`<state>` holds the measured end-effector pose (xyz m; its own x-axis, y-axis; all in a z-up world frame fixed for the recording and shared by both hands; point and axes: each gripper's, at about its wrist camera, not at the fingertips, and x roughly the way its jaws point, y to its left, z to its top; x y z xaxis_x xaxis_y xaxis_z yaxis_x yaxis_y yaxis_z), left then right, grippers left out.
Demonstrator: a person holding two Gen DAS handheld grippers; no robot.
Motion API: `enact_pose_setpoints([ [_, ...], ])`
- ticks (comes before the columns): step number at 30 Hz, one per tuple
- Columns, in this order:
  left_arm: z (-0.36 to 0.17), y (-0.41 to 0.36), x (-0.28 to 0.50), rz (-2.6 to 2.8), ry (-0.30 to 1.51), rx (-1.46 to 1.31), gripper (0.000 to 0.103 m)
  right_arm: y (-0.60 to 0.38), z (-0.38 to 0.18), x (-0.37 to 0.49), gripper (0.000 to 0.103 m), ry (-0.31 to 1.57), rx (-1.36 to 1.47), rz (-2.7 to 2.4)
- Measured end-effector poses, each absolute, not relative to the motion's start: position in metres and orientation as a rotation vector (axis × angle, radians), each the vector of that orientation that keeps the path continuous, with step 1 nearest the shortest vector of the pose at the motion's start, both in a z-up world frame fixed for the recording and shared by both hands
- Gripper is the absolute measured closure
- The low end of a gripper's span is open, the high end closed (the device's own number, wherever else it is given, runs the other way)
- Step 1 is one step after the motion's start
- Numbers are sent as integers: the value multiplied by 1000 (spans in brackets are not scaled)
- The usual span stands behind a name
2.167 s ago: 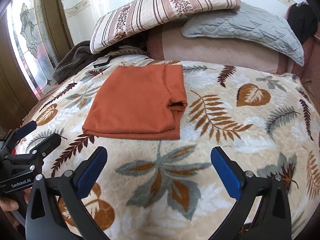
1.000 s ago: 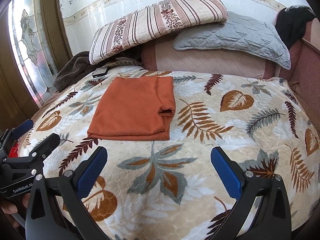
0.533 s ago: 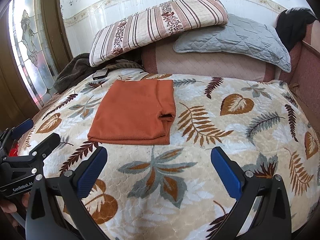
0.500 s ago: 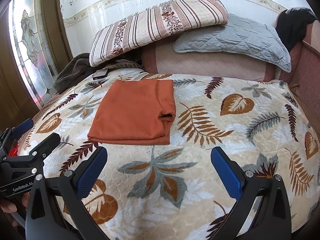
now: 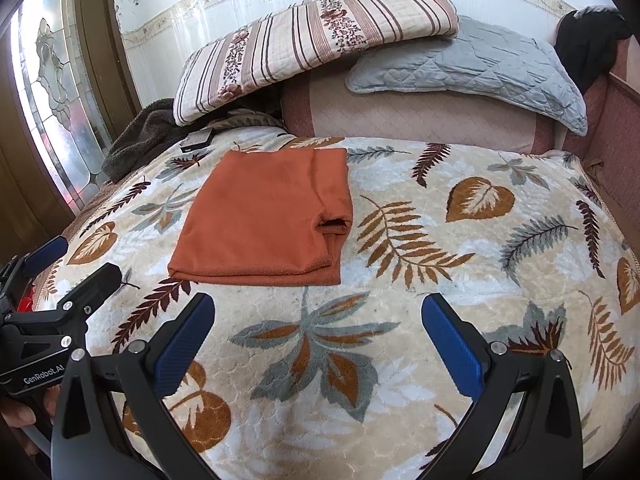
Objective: Fold small clothes
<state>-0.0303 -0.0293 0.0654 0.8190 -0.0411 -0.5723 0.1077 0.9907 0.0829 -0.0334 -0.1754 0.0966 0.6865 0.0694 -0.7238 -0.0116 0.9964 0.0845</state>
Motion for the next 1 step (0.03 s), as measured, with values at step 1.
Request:
enact_pose_setpoints([
  [1, 64, -29, -29, -76, 608, 113, 0, -176, 96, -32, 0, 814, 76, 45],
])
